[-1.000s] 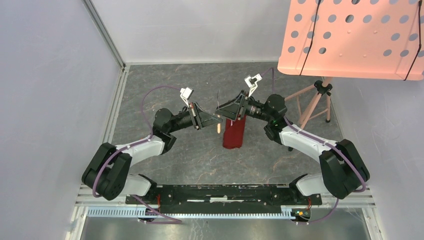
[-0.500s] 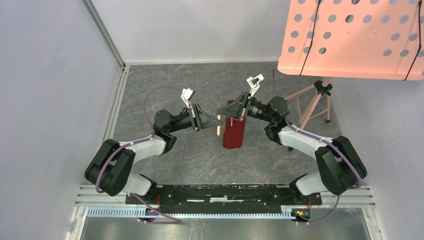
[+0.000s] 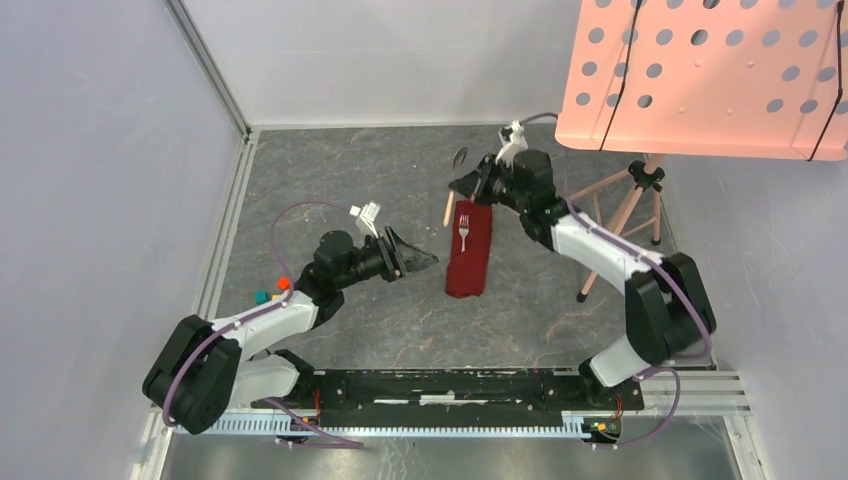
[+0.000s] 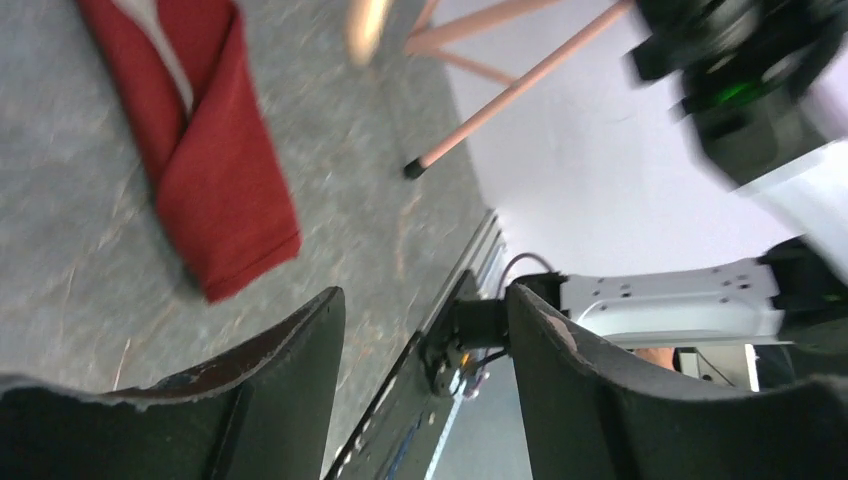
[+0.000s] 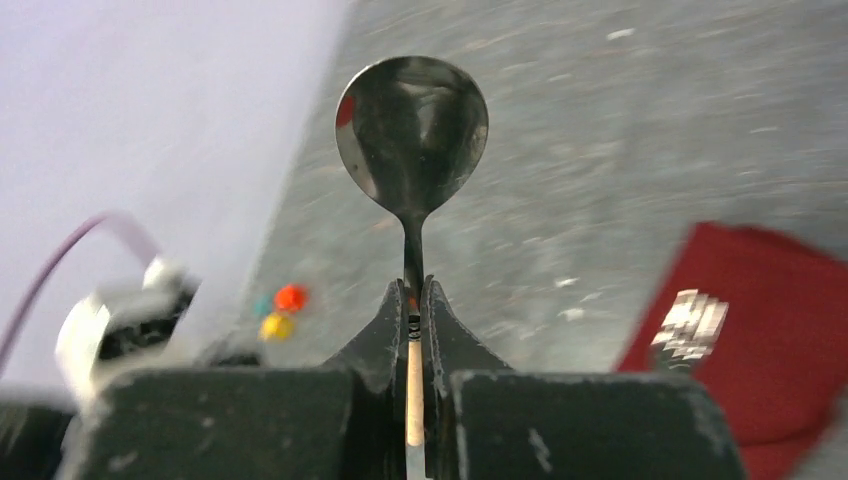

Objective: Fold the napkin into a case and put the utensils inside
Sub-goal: Insert the spoon into the folded napkin.

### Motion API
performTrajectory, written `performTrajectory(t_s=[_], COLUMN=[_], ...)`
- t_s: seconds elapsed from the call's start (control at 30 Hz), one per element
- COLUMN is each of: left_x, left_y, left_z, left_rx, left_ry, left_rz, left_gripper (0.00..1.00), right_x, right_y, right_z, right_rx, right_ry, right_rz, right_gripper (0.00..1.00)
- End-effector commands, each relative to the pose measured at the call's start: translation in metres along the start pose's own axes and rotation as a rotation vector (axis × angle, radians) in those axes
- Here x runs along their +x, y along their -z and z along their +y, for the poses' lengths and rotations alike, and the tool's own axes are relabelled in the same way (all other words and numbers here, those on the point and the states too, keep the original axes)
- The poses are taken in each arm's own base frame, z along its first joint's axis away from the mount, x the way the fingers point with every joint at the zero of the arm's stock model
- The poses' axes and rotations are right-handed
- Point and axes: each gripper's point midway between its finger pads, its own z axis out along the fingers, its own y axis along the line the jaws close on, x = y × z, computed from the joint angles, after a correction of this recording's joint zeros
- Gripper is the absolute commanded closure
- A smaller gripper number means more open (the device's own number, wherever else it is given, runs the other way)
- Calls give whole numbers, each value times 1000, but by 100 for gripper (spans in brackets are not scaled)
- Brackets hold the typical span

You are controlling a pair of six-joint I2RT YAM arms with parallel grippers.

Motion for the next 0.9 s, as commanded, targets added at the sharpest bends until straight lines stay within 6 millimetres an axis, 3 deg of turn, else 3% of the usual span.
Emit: performTrajectory(t_s=[0.0, 0.2, 0.27, 0.4, 0.63, 0.87], left_x=[35, 79, 91, 112, 128, 135], left_y=[-1, -30, -40, -58, -75, -78], left_z=[44, 47, 49, 60, 79, 98], left_rx=[-197, -211, -201, -195, -241, -288], left_ry=[-56, -82, -65, -31, -34, -15], left_rz=[28, 80, 103, 149, 158, 153], left_gripper=[35, 50, 57, 63, 68, 68], right_x=[-8, -17, -18, -14, -2, 0], right_y=[1, -9, -6, -1, -6, -17], right_z=[-109, -142, -151, -163, -176, -182], right_rx=[574, 743, 791, 847, 851, 851], right_ry=[109, 162, 181, 210, 204, 193], right_rz=[65, 107, 119, 147, 164, 166], right_gripper=[100, 100, 100, 100, 100, 100])
